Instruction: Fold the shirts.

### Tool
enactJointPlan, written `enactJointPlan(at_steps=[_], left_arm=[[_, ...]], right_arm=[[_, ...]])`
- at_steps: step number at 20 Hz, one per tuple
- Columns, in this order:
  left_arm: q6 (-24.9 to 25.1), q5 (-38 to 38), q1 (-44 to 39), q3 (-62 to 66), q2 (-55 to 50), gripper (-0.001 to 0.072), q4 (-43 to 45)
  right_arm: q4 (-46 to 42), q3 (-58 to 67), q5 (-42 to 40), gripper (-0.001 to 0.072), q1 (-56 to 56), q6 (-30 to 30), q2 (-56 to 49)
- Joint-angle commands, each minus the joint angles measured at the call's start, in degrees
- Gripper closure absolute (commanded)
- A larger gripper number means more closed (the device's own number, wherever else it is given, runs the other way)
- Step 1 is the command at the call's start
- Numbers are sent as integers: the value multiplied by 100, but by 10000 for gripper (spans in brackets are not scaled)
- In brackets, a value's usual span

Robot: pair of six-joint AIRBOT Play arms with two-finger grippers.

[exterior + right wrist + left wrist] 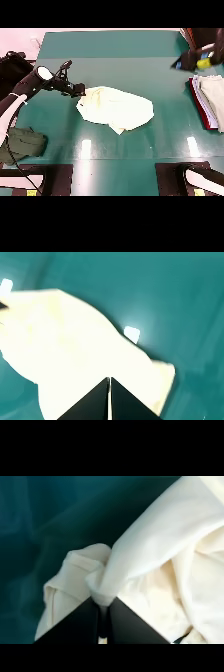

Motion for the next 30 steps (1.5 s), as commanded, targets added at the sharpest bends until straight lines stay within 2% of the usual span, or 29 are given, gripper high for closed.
enactJointPlan(at_steps=[1, 2, 6, 9, 10, 12, 13, 17, 21, 24, 27, 30], left_arm=[[118, -162, 4, 278, -4, 682, 24], [116, -155, 4, 278, -4, 682, 20], [118, -197, 4, 275, -7, 682, 22], [116, -260, 4, 275, -7, 682, 22], [116, -295, 4, 275, -4, 682, 22], [116, -407, 4, 278, -2, 683, 22], [114, -420, 4, 278, 33, 683, 22], [116, -203, 4, 549, 892, 684, 149], [116, -330, 4, 1864, 2398, 683, 229], [114, -503, 4, 2859, 3355, 684, 232], [66, -695, 4, 3517, 3967, 684, 234], [55, -855, 4, 3877, 4061, 684, 238]], right_arm=[[-26, -1690, 24, 309, -490, -20, -79], [4, -2135, -81, 215, -573, -22, -168], [1156, -3189, -667, 214, -457, -588, -905], [1447, -3263, -1252, 221, 20, -634, -1440], [1502, -3263, -1443, 256, 144, -658, -1530], [1482, -3257, -1746, 580, 343, -745, -1543], [1471, -3206, -1779, 693, 378, -896, -1473], [1222, -2330, -1331, 694, 101, -1014, -503], [1121, -466, -417, 694, -350, -1010, 887], [1119, 883, -90, 695, -553, -997, 1661], [861, 1827, 52, 695, -844, -704, 2116], [411, 2347, 420, 695, -1176, -352, 2177]])
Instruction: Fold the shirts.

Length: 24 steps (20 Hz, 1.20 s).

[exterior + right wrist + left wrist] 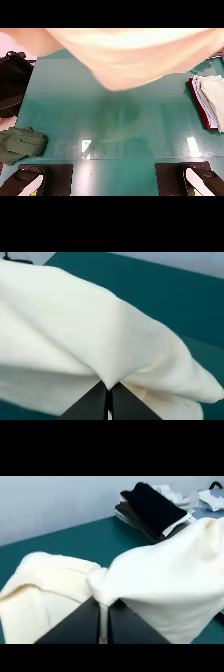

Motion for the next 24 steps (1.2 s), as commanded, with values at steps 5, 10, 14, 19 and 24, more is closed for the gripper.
enactJointPlan(at_steps=[5, 10, 14, 19, 24], left_arm=[[-44, -1104, 4, 446, -533, 684, 42], [-20, -3053, 2, 444, -2559, 684, 39], [-17, -2485, 2, 28, -4144, 683, 28], [125, -669, 4, -66, -5278, 682, 48], [-68, -391, 4, 341, -5281, 109, 385]], right_arm=[[-442, 229, 826, 695, -50, 1001, -470], [-1357, -1504, 927, 696, 1008, 1213, -1705], [-1606, -2177, 603, 695, 1080, 1241, -2892], [-1578, -1600, 195, 694, 901, 1241, -3773], [-1602, -693, 234, 305, 822, 1222, -3967]])
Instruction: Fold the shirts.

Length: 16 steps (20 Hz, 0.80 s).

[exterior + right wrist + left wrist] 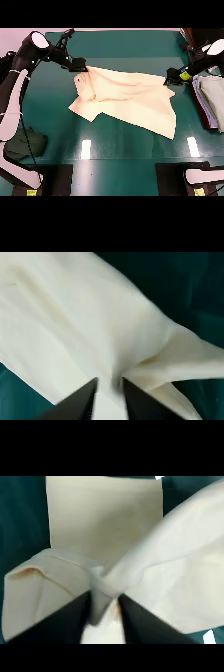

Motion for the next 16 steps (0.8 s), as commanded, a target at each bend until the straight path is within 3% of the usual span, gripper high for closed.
enactJointPlan(at_steps=[1, 4, 10, 16], left_arm=[[-310, -11, 7, 400, -125, 113, 490], [-466, -997, 7, 859, -103, 112, 1213], [-586, -1788, 11, 291, 24, 113, 1622], [-699, -750, 483, -2509, 1746, 112, 1851]], right_arm=[[-15, 557, 61, 260, -92, -24, -149], [-46, 317, 203, 261, -299, -321, 282], [-37, -1644, 31, 263, -732, -592, 1751], [24, -2540, -511, 282, -750, -623, 2621]])
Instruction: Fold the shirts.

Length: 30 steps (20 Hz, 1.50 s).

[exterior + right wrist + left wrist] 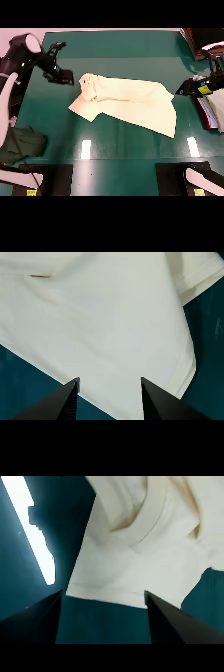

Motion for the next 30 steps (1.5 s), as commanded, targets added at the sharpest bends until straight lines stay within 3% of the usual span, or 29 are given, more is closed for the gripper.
enactJointPlan(at_steps=[1, 4, 7, 16, 21, 22, 24, 27, 30], left_arm=[[-138, 841, 446, -1904, 1056, 112, 17], [-157, 1572, 1189, -3110, 1353, 112, -960], [219, 2072, 1554, -3674, 1318, 112, -1698], [369, 2597, 1049, -3786, 251, 112, -1978], [367, 2927, 660, -3639, 188, 114, -2297], [369, 2769, 662, -3598, 188, 155, -2293], [595, 2465, 662, -3552, 205, 681, -2277], [619, 2199, 662, -3464, 619, 684, -2048], [437, 1718, 662, -3493, 1692, 684, -1285]], right_arm=[[57, -389, -227, 281, -26, -37, 400], [354, -389, -221, 282, -26, -37, 393], [695, -389, -214, 282, -11, -63, 396], [782, -389, 111, 282, -15, -72, 400], [782, -389, 170, 282, -15, -70, 400], [782, -389, 173, 282, -15, -70, 400], [782, -389, 166, 282, -15, -70, 400], [782, -389, 173, 282, -15, -70, 400], [782, -385, 190, 282, -15, -72, 402]])
